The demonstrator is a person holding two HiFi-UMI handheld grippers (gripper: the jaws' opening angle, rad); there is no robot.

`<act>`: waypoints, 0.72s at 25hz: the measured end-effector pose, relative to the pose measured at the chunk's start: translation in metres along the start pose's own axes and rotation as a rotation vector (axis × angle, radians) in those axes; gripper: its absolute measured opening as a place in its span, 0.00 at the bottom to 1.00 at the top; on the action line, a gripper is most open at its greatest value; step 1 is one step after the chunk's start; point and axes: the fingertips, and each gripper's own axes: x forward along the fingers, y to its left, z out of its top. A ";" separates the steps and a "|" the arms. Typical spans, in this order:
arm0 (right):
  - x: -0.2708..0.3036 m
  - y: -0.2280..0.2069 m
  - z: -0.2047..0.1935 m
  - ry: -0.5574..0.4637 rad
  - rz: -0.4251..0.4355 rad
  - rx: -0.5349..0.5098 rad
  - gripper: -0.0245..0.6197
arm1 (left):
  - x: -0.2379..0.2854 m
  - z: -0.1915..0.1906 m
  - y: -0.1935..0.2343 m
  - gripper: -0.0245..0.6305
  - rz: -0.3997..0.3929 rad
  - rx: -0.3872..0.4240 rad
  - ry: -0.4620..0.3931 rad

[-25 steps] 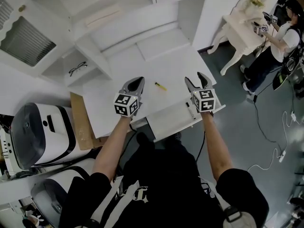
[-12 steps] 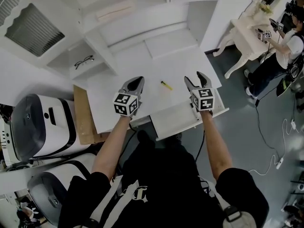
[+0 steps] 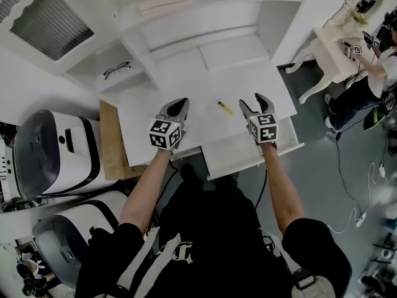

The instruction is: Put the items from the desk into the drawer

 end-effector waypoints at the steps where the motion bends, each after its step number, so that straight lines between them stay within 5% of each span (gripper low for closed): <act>1: 0.004 0.003 -0.002 0.007 0.006 -0.002 0.46 | -0.001 -0.002 0.002 0.04 0.003 -0.004 0.002; 18: 0.064 0.031 -0.053 0.159 0.081 -0.002 0.46 | 0.008 -0.044 0.029 0.04 0.006 -0.063 0.056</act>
